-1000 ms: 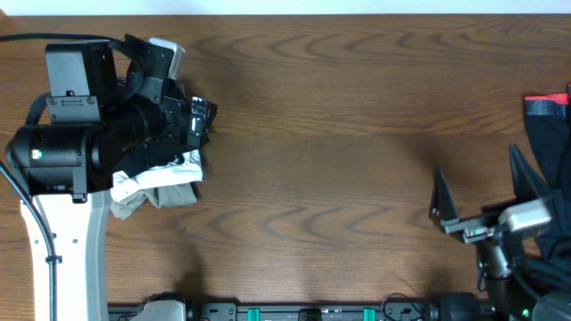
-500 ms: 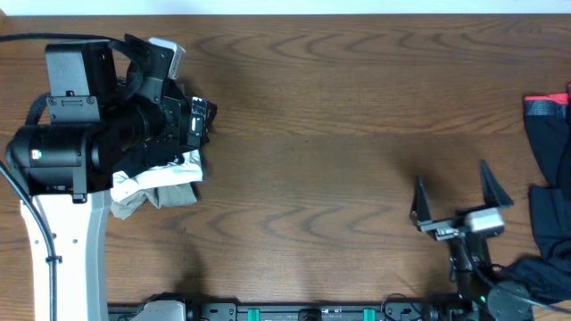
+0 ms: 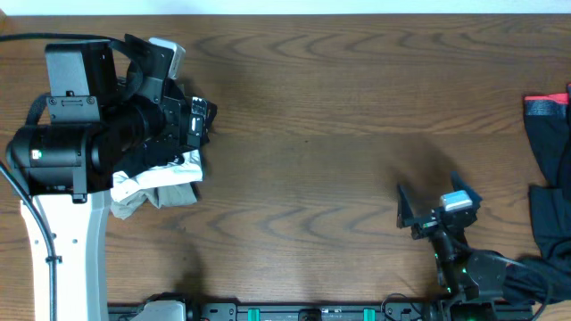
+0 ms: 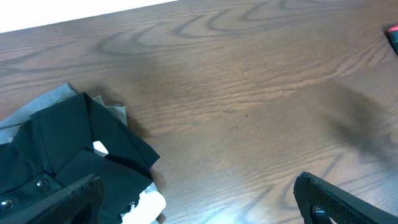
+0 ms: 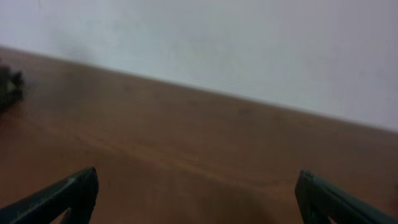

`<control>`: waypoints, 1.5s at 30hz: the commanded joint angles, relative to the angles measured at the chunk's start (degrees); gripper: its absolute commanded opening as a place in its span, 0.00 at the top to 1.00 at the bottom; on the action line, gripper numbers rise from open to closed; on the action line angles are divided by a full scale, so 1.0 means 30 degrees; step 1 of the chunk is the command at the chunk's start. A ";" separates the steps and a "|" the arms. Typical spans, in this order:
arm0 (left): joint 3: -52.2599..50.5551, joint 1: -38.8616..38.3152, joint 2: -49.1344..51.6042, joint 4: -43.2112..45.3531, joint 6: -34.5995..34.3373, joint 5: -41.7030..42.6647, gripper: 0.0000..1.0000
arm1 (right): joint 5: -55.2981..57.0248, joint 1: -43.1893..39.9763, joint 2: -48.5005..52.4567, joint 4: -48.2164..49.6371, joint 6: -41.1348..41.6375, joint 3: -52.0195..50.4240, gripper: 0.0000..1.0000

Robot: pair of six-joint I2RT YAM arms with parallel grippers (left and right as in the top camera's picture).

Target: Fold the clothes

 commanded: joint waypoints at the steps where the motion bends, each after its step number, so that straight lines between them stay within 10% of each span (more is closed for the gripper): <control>1: -0.0073 -0.0073 0.0022 0.0000 0.0058 -0.0029 0.02 | -0.0080 0.0153 -0.0036 -0.0102 -0.0044 -0.0029 0.01; 28: -0.0299 -0.0022 -0.1260 -0.0153 0.0073 -0.0699 0.02 | -0.0080 0.0153 0.0000 -0.0087 -0.0044 -0.0029 0.01; 45: -1.8484 -0.0022 -1.5686 1.6772 0.1195 -0.1829 0.02 | -0.0080 0.0153 0.0000 -0.0087 -0.0044 -0.0029 0.01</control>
